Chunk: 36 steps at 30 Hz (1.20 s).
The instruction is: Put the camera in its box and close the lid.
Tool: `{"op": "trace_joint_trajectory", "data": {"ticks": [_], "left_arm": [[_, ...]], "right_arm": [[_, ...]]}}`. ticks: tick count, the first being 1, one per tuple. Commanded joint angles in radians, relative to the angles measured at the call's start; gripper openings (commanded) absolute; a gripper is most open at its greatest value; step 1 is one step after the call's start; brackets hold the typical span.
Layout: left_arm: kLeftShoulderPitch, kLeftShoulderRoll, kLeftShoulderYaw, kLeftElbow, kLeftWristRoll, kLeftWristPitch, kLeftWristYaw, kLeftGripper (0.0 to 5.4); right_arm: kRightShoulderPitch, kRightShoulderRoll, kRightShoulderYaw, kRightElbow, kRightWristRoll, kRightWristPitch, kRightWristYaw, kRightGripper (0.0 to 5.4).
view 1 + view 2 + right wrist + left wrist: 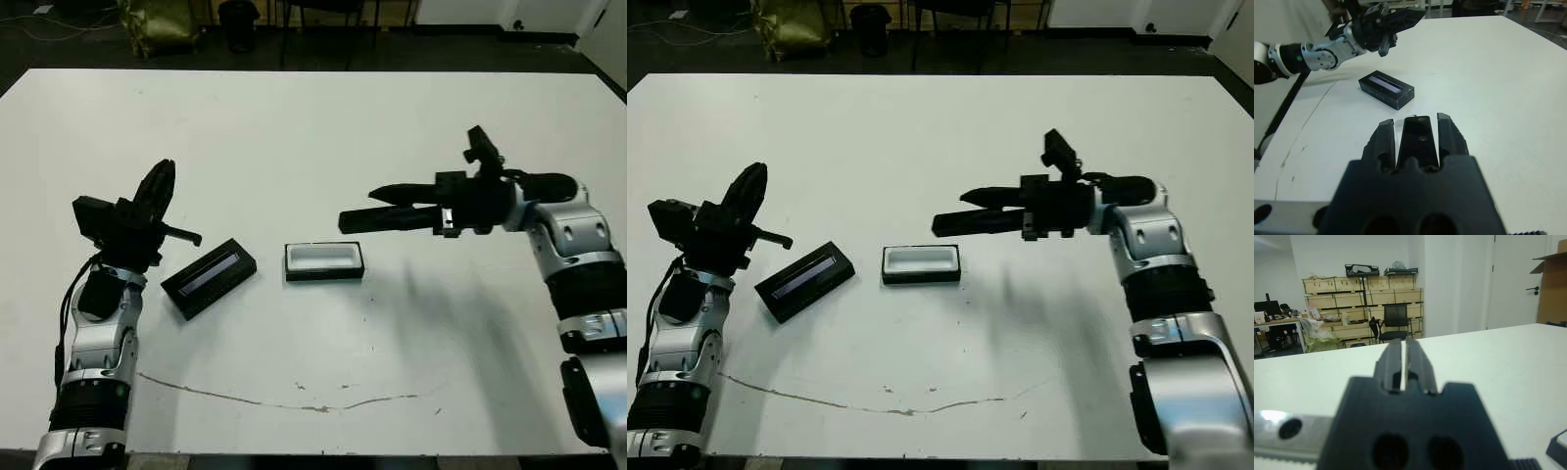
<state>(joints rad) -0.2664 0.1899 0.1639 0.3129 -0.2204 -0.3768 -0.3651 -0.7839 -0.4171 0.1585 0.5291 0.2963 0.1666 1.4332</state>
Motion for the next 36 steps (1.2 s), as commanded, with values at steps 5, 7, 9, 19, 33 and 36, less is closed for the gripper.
{"op": "trace_joint_trajectory", "data": {"ticks": [5,7,9,19,33,36], "left_arm": [[0.020,-0.002,-0.002,0.020,-0.001,-0.002,-0.004,0.00],[0.018,-0.002,-0.002,0.024,0.000,-0.004,-0.005,0.00],[0.019,-0.003,-0.003,0.025,0.001,-0.004,-0.003,0.00],[0.021,-0.007,-0.003,0.022,-0.006,0.004,-0.003,0.00],[0.021,-0.008,-0.004,0.031,-0.005,-0.006,-0.006,0.00],[0.021,-0.007,-0.004,0.030,-0.003,-0.003,-0.004,0.00]], "right_arm": [[-0.031,0.019,0.019,-0.010,-0.022,-0.023,0.005,0.83],[-0.035,0.027,0.021,-0.009,-0.018,-0.004,0.001,0.83],[-0.035,0.036,0.021,-0.013,-0.024,-0.016,-0.014,0.83],[-0.047,0.080,0.026,0.033,-0.050,-0.083,-0.042,0.83],[-0.060,0.124,0.076,0.117,-0.085,-0.112,0.004,0.83],[-0.052,0.128,0.082,0.127,-0.098,-0.127,0.007,0.83]]}}
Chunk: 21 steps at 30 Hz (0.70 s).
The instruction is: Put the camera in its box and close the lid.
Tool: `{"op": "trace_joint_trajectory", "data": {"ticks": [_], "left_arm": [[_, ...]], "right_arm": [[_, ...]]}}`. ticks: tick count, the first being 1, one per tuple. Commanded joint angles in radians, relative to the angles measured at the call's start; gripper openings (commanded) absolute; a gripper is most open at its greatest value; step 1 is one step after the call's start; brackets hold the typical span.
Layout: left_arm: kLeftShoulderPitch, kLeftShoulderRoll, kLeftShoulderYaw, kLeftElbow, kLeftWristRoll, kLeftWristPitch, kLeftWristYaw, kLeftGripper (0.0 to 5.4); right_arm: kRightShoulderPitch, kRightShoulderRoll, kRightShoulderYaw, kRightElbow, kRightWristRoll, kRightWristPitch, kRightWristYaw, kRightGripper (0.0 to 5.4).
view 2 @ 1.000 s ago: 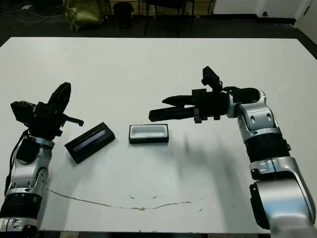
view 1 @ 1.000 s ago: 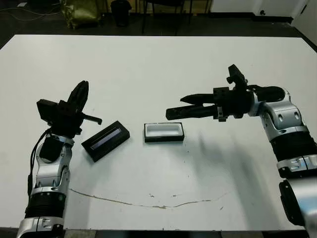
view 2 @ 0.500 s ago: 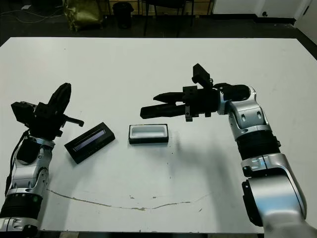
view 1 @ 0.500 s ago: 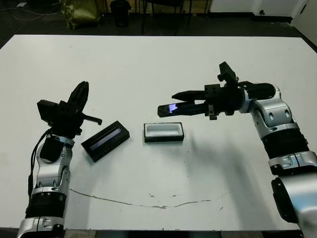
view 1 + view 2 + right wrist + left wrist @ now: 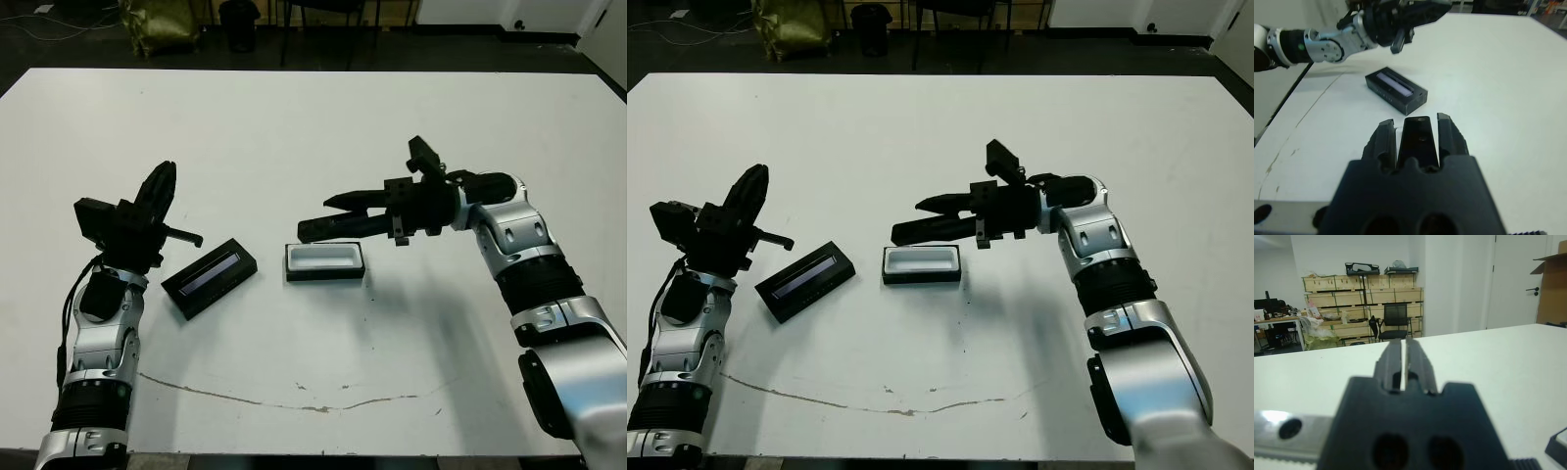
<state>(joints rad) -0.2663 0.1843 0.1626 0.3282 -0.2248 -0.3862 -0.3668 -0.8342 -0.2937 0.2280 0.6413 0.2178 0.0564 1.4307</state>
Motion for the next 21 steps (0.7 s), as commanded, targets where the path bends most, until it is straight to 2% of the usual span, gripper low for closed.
{"op": "trace_joint_trajectory", "data": {"ticks": [1,8,14,21], "left_arm": [[0.021,-0.001,-0.003,0.016,0.001,0.008,-0.002,0.00],[0.020,-0.003,-0.005,0.018,0.001,0.009,-0.002,0.00],[0.021,-0.003,-0.005,0.020,0.004,0.004,0.000,0.00],[0.020,-0.003,-0.006,0.022,0.003,0.001,-0.001,0.00]], "right_arm": [[0.001,0.005,0.016,0.016,-0.023,-0.018,0.013,0.83],[0.009,0.006,0.050,0.022,-0.048,0.023,0.040,0.83],[0.017,0.010,0.061,0.037,-0.071,-0.002,0.027,0.83],[0.016,0.017,0.063,0.056,-0.085,0.010,0.015,0.83]]}}
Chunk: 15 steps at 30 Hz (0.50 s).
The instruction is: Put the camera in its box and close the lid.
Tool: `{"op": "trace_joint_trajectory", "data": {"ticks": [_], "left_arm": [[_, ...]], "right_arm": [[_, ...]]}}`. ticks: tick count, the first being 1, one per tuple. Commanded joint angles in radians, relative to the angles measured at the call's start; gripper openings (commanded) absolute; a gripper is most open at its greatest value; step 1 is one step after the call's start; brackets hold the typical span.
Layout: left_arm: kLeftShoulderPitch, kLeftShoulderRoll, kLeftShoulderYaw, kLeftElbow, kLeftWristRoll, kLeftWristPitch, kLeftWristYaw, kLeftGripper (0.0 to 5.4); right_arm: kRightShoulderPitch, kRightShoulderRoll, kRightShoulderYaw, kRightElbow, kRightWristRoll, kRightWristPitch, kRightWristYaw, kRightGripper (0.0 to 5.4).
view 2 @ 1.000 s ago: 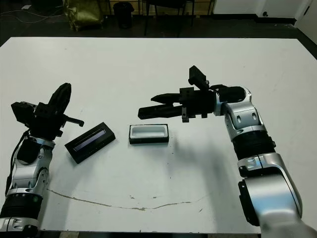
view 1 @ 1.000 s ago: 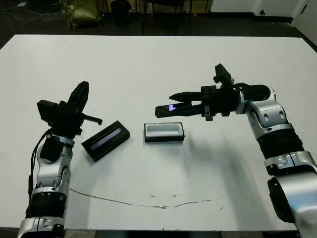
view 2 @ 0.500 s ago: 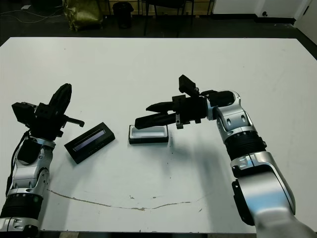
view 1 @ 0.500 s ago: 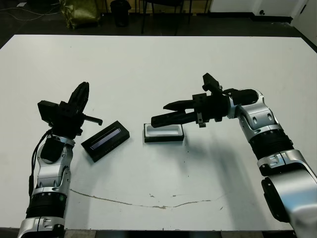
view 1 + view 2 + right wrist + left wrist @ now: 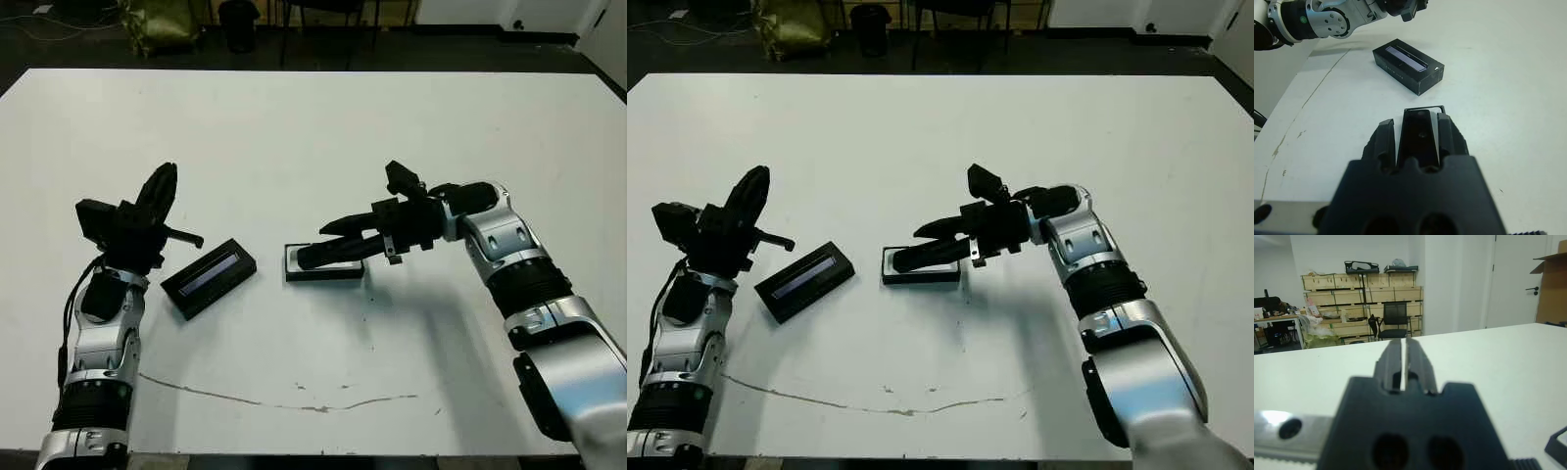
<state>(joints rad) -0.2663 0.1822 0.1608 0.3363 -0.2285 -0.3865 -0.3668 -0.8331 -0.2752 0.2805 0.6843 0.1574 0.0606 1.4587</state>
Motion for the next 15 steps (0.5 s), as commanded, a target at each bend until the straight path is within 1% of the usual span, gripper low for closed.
{"op": "trace_joint_trajectory", "data": {"ticks": [1,5,10,15], "left_arm": [[0.021,-0.001,-0.004,0.013,0.008,0.003,0.000,0.00],[0.022,-0.002,-0.005,0.009,0.005,0.012,0.002,0.00],[0.025,-0.004,-0.004,0.003,-0.002,0.018,0.000,0.00],[0.024,-0.002,-0.005,0.008,0.002,0.010,-0.001,0.00]], "right_arm": [[0.015,-0.001,0.012,0.012,-0.030,0.000,-0.018,0.83],[0.011,0.001,0.020,0.009,-0.050,0.021,-0.045,0.83],[-0.002,0.015,0.015,0.048,-0.059,-0.010,-0.066,0.83],[-0.013,0.020,0.007,0.074,-0.067,-0.007,-0.084,0.83]]}}
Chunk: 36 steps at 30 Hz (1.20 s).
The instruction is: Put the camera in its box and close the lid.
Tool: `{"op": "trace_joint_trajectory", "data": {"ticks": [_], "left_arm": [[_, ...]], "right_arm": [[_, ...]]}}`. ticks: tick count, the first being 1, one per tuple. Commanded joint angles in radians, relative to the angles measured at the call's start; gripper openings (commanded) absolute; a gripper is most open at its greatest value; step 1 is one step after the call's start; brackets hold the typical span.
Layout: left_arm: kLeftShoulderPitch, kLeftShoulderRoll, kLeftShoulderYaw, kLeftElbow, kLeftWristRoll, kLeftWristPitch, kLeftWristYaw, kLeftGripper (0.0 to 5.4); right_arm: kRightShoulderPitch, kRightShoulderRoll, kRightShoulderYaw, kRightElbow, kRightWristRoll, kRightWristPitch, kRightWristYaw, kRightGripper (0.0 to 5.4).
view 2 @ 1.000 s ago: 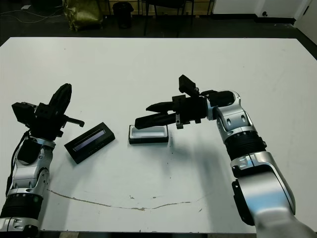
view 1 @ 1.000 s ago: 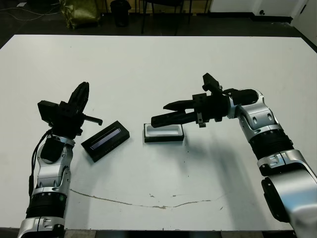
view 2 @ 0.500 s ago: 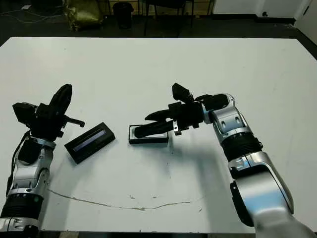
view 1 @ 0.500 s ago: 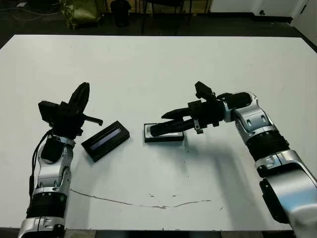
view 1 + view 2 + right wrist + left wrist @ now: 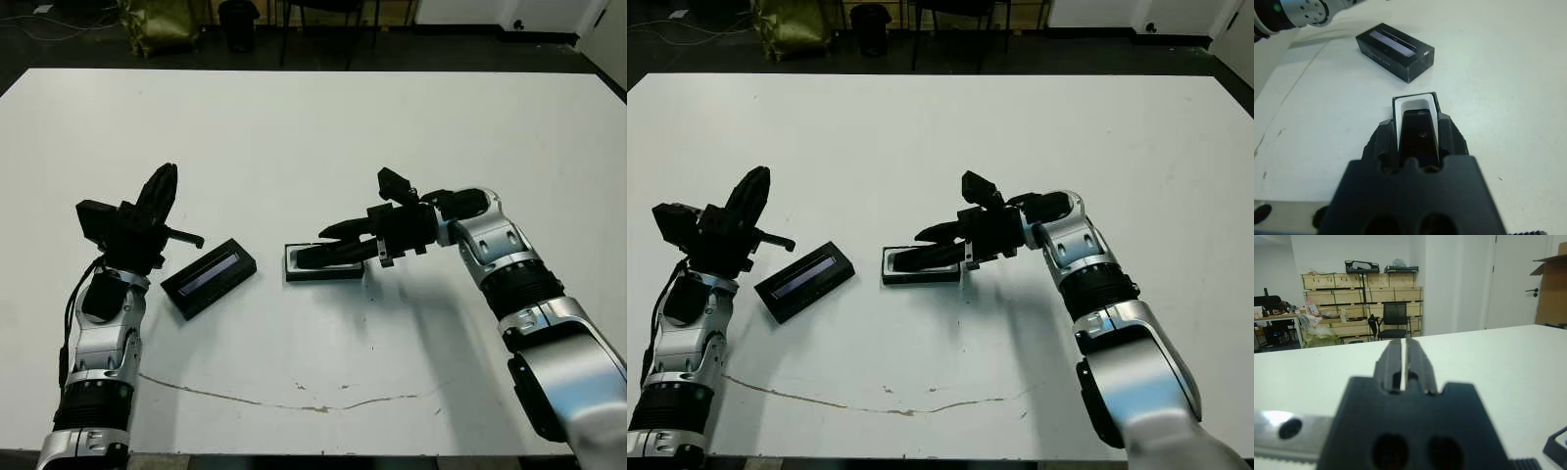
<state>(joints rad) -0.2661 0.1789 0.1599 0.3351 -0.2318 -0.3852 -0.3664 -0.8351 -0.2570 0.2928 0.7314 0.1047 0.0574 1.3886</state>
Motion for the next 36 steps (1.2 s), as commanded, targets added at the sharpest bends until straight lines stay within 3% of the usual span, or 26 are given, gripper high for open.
{"op": "trace_joint_trajectory", "data": {"ticks": [1,12,17,21,29,33,36], "left_arm": [[0.025,0.001,-0.005,0.008,0.006,0.012,-0.001,0.00],[0.025,-0.004,-0.007,0.007,0.007,0.014,0.003,0.00],[0.027,-0.003,-0.007,0.002,0.003,0.029,0.004,0.00],[0.030,-0.005,-0.007,-0.005,0.004,0.030,0.006,0.00],[0.030,-0.005,-0.007,-0.002,0.006,0.024,0.005,0.00],[0.031,-0.006,-0.006,-0.003,0.005,0.025,0.007,0.00],[0.033,-0.004,-0.006,-0.004,0.004,0.028,0.004,0.00]], "right_arm": [[-0.013,0.003,-0.008,0.032,-0.014,0.000,-0.017,0.83],[-0.009,0.017,-0.003,0.030,-0.020,0.011,-0.027,0.83],[0.002,0.053,0.003,0.063,-0.029,-0.057,-0.039,0.83],[0.007,0.087,0.015,0.114,-0.051,-0.108,-0.061,0.83],[-0.004,0.141,0.053,0.237,-0.125,-0.139,-0.112,0.82],[-0.002,0.160,0.048,0.285,-0.127,-0.157,-0.115,0.82],[-0.019,0.164,0.027,0.328,-0.099,-0.120,-0.062,0.82]]}}
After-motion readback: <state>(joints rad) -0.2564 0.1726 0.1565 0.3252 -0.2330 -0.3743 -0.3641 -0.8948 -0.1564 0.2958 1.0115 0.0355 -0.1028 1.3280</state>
